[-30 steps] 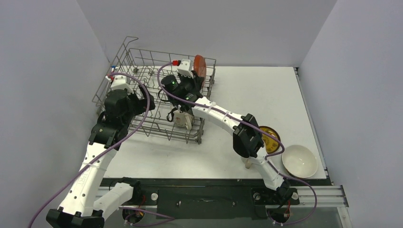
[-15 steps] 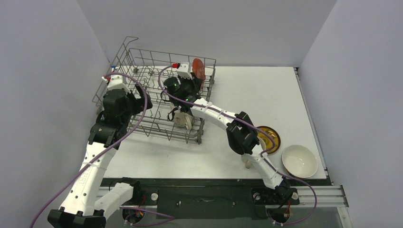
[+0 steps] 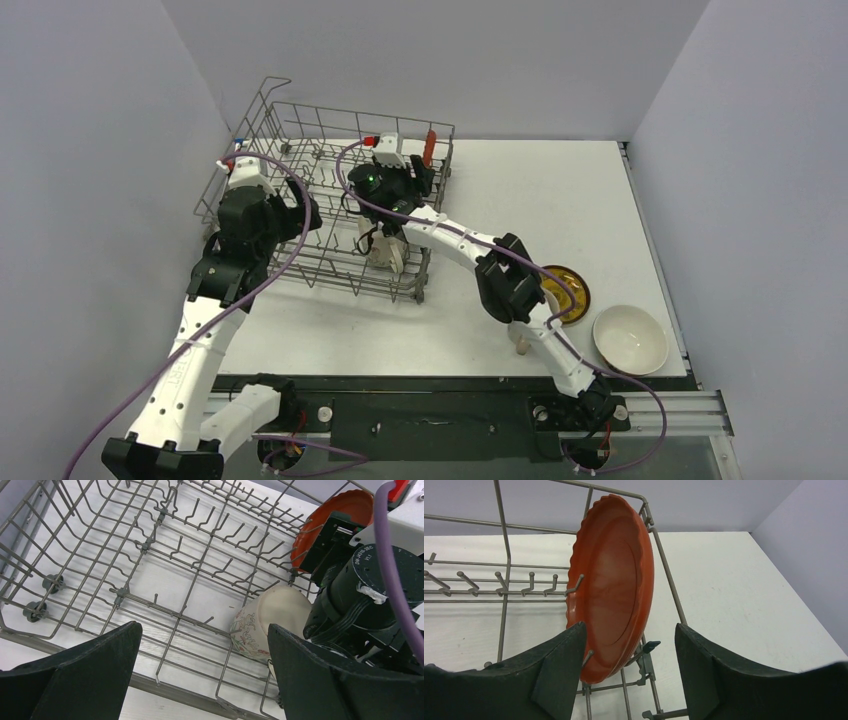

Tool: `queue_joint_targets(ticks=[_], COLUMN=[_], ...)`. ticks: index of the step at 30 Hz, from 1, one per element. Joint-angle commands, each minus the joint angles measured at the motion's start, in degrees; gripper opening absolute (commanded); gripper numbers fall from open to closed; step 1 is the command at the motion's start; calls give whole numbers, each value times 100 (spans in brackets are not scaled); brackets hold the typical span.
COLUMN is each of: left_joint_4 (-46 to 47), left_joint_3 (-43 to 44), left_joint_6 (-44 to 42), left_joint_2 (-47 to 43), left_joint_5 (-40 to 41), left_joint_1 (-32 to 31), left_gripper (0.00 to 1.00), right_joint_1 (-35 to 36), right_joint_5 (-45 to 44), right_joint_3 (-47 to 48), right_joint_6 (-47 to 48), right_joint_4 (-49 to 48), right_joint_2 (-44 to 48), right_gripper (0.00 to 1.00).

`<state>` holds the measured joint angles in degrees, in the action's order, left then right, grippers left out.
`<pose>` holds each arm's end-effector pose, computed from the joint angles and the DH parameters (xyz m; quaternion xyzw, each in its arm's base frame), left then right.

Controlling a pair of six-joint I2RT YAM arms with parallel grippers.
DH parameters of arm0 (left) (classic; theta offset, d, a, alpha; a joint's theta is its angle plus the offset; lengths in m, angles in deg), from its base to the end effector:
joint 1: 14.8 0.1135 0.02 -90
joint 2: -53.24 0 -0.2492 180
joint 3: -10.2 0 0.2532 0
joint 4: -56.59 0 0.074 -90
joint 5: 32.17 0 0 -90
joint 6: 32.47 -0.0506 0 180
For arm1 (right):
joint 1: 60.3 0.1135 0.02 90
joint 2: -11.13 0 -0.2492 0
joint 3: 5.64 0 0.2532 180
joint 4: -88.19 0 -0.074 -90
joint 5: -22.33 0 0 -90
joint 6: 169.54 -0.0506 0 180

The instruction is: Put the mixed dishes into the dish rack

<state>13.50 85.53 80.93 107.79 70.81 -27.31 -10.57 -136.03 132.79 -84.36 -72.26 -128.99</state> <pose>0.2234 -0.0379 0.3595 -0.1410 0.8155 -0.0813 0.5554 0.3918 0.3898 0.2322 0.0324 0.7522 -0.1980 0.6277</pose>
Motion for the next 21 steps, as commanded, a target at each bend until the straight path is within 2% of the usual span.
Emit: queue_joint_targets(ticks=[1,8,12,16,21], left_joint_4=[174,230,265,338,420], left_joint_3=[55,25,-5,-46,-73], left_joint_6=[13,34,38,33,35], left_joint_2=[40,103,98,129,133], left_joint_5=[-155,-333,-449,-589,-816], left_joint_1=[76,158,224,302,360], left_gripper=[97,97,96,96,96], right_joint_1=[3,156,203,198,106], right_joint_5=[139,377,536,1059,1892], right_joint_3=[-63,-709,-1083,-2083,-3921], right_joint_6=[-292,-398,-811,-1182,-1260], right_joint_4=[357,638,1105,1227,952], right_joint_2=[778,1909,2496,3319,4541], right_gripper=[62,63,64,61,54])
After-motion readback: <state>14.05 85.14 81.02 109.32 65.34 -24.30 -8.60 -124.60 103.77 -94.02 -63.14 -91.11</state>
